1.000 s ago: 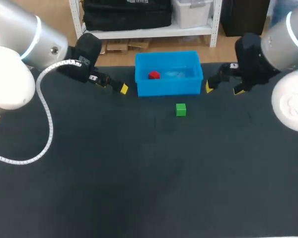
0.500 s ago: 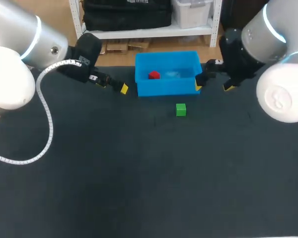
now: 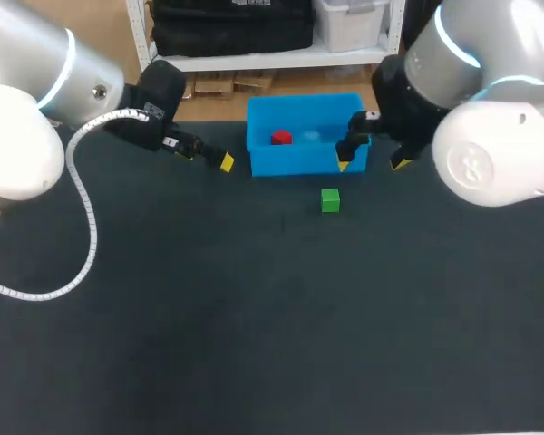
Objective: Use the left arm to pick the red cube and place it into the blue plastic box first, then use the right arm to grasp the green cube and put it into the same blue plastic box after the first action is fully finished.
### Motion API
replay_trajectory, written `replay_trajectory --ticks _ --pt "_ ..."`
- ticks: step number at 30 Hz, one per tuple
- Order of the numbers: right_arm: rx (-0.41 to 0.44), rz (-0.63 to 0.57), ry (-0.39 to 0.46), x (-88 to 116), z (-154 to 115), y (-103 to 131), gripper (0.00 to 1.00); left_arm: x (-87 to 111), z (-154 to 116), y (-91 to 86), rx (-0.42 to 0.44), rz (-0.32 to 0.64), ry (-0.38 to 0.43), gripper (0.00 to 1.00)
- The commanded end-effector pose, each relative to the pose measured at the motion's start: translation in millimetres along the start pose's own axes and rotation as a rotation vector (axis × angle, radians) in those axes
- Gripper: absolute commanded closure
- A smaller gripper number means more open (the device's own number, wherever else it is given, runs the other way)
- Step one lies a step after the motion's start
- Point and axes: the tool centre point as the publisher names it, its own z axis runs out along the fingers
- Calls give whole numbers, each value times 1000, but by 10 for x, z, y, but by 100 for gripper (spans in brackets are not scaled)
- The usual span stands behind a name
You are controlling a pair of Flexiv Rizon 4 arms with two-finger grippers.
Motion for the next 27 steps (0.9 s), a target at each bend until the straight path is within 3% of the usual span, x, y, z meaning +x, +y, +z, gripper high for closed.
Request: replay_trajectory --ticks 1,27 --pt "21 -4 21 -97 95 76 0 9 0 10 4 2 -5 0" --pt "113 -4 106 -225 439 172 0 9 0 10 4 2 -5 0"
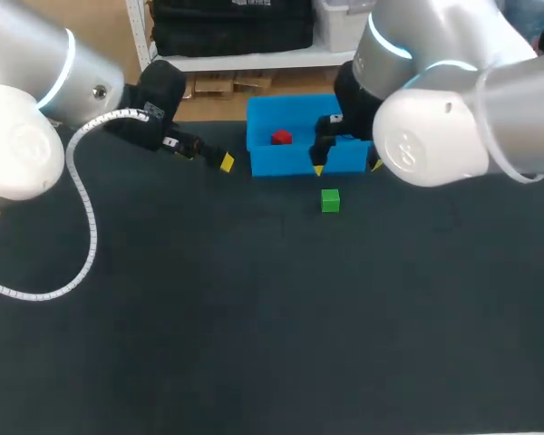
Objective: Use the left arm to pick the red cube and place it into the blue plastic box first, then use the right arm to grasp the green cube and put it into the same blue plastic box after the first action is fully finished.
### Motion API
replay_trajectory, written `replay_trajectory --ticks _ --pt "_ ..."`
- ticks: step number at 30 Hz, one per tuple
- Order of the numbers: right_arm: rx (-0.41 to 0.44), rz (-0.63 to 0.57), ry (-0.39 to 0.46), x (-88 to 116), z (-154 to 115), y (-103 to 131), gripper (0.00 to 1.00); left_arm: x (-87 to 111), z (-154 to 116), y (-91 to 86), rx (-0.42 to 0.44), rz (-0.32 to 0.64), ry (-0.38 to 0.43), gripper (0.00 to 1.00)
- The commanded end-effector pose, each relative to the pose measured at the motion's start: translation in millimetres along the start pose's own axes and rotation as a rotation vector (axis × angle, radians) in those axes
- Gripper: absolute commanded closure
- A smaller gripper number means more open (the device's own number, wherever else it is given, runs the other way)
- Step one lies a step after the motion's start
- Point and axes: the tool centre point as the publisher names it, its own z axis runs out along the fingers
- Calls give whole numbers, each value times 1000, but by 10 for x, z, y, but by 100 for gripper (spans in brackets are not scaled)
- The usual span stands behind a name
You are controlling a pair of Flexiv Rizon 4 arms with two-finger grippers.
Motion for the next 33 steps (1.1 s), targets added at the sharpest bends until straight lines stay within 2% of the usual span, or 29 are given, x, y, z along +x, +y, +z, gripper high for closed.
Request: replay_trajectory --ticks 1,6,22,33 --pt "13 3 22 -74 81 29 0 10 0 10 4 2 -5 0" --pt "50 25 51 -95 181 6 0 10 0 10 4 2 -5 0" --pt "77 33 74 -206 464 22 0 10 0 10 4 2 -5 0" --pt "129 60 88 -252 640 -67 0 10 0 10 4 2 -5 0"
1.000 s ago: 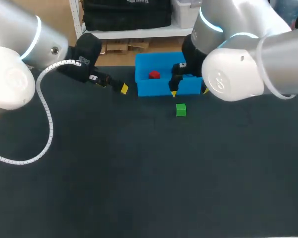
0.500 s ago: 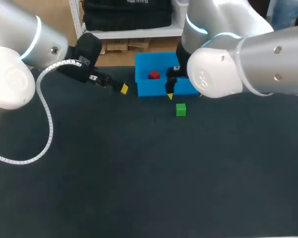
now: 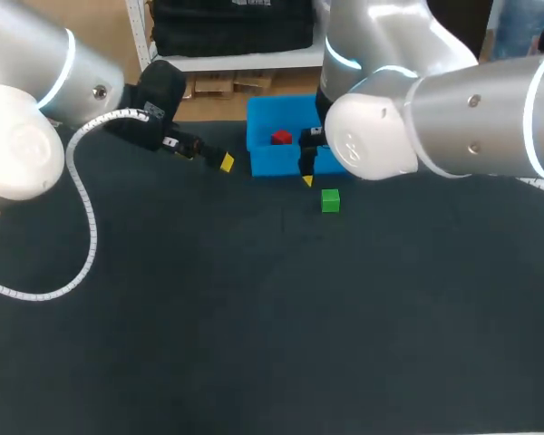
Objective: Use the left arm to pick the red cube and place it into the blue plastic box first, then use the right arm to grasp the green cube and put it into the same blue plastic box after the first action is fully finished.
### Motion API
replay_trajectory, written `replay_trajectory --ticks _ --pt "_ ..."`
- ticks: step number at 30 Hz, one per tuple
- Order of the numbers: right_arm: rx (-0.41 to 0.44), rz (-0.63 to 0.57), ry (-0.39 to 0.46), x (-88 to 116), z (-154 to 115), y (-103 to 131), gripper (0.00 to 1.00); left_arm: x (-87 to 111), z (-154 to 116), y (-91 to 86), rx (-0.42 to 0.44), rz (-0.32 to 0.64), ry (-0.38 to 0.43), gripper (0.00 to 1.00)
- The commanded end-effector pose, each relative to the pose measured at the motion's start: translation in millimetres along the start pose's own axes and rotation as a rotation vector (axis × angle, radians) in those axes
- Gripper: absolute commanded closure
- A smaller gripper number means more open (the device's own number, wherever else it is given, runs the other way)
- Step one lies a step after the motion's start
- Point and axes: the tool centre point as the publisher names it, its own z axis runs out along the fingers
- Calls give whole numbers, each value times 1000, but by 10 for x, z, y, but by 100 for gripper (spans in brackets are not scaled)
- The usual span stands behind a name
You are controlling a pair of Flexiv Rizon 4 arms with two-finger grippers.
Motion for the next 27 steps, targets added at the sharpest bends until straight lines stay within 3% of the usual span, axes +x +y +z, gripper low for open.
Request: replay_trajectory --ticks 1,27 --pt "22 11 5 -58 71 16 0 10 0 10 4 2 -5 0" --pt "54 73 11 -59 422 -22 0 10 0 10 4 2 -5 0"
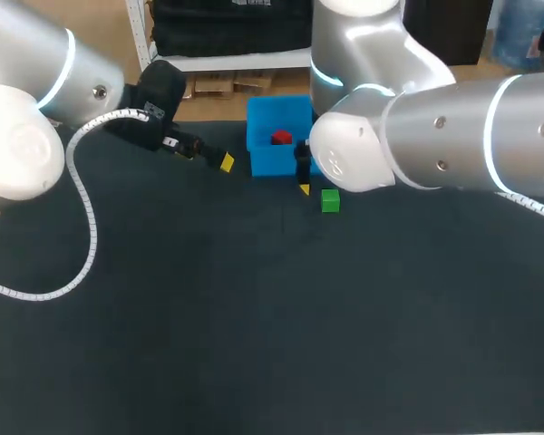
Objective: Use the left arm to pick the red cube and place it into the blue plastic box first, then use the right arm to grasp the green cube and put it into the same blue plastic box after the first action is fully finished.
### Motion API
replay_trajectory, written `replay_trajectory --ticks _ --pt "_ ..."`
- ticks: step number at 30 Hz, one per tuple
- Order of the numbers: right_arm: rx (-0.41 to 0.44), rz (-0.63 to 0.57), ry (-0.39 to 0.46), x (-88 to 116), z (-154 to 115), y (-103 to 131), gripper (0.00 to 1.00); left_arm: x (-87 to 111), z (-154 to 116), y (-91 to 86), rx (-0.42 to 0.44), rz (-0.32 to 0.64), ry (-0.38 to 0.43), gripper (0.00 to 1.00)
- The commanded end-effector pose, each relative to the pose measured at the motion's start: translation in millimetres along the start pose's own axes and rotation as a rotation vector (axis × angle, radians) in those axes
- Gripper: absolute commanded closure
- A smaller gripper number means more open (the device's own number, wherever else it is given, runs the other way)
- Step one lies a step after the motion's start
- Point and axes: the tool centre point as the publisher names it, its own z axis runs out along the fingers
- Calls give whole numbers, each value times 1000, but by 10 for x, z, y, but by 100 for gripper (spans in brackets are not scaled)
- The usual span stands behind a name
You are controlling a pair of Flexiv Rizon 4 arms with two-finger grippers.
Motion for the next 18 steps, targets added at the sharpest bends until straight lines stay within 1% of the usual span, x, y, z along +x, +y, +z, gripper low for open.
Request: replay_trajectory --ticks 1,12,18 --pt "-5 10 0 1 90 -14 0 10 0 10 4 2 -5 0" --pt "5 6 8 15 226 -45 0 10 0 10 4 2 -5 0" --pt "7 2 14 1 251 0 0 10 0 10 4 2 -5 0"
